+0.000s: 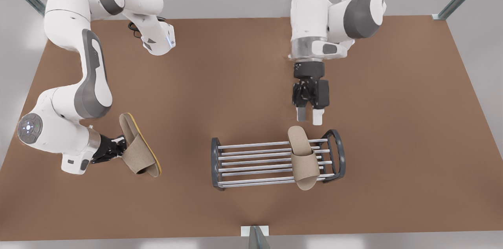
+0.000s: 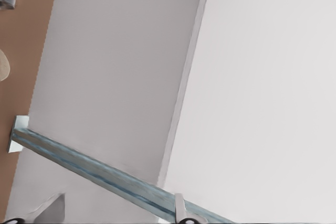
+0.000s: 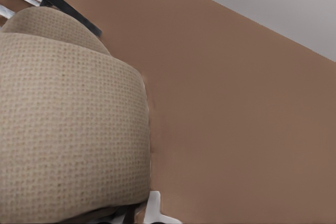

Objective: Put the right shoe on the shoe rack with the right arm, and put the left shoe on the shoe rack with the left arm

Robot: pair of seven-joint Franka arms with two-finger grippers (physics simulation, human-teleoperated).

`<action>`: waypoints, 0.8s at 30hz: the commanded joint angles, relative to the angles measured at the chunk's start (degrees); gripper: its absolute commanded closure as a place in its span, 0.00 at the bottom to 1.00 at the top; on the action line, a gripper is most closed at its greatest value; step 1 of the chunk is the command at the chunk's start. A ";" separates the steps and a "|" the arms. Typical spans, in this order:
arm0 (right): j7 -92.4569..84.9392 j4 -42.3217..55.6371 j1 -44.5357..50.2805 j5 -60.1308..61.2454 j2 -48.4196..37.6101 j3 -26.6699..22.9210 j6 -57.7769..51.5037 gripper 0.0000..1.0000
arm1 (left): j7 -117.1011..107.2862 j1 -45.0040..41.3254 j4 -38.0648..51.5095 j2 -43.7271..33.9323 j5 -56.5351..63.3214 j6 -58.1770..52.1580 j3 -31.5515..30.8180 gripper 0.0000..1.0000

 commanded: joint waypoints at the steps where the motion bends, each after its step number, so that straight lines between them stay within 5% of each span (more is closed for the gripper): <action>1: 27.21 1.67 3.44 -0.51 -0.80 0.51 -7.69 0.79 | 125.07 13.53 7.86 -0.19 -40.48 -59.44 0.68 0.00; 2: 29.76 2.82 5.28 -0.51 -0.80 0.52 -7.87 0.79 | 149.70 15.91 7.68 -0.10 -33.81 -62.53 1.29 0.00; 4: 34.77 5.45 9.06 -0.60 -0.80 0.25 -7.69 0.79 | 164.23 23.89 5.23 2.01 -31.87 -56.47 -2.73 0.00; 5: 35.65 7.47 11.43 -1.30 -0.63 0.08 -7.34 0.79 | 163.79 40.15 3.29 1.22 -27.31 -53.30 -23.55 0.00; 6: 39.34 8.00 13.46 -1.39 -0.54 -0.10 -6.47 0.79 | 163.71 46.85 -5.14 -3.17 -23.96 -46.37 -32.01 0.00; 11: 56.13 8.00 23.91 -6.48 -0.28 -4.22 2.93 0.79 | 163.70 46.58 -9.63 -2.30 -23.87 -42.14 -32.81 0.00; 14: 59.56 8.09 35.25 -9.21 0.95 -16.08 8.65 0.79 | 163.71 46.76 -9.72 -2.30 -23.87 -42.49 -32.81 0.00; 17: 59.47 10.02 50.01 -8.69 3.85 -34.62 10.67 0.79 | 163.71 46.76 -9.81 -2.39 -23.87 -42.58 -32.81 0.00; 24: 68.09 10.02 58.72 -8.77 6.84 -40.61 13.31 0.79 | 163.44 47.11 -9.81 -2.39 -23.96 -42.93 -32.81 0.00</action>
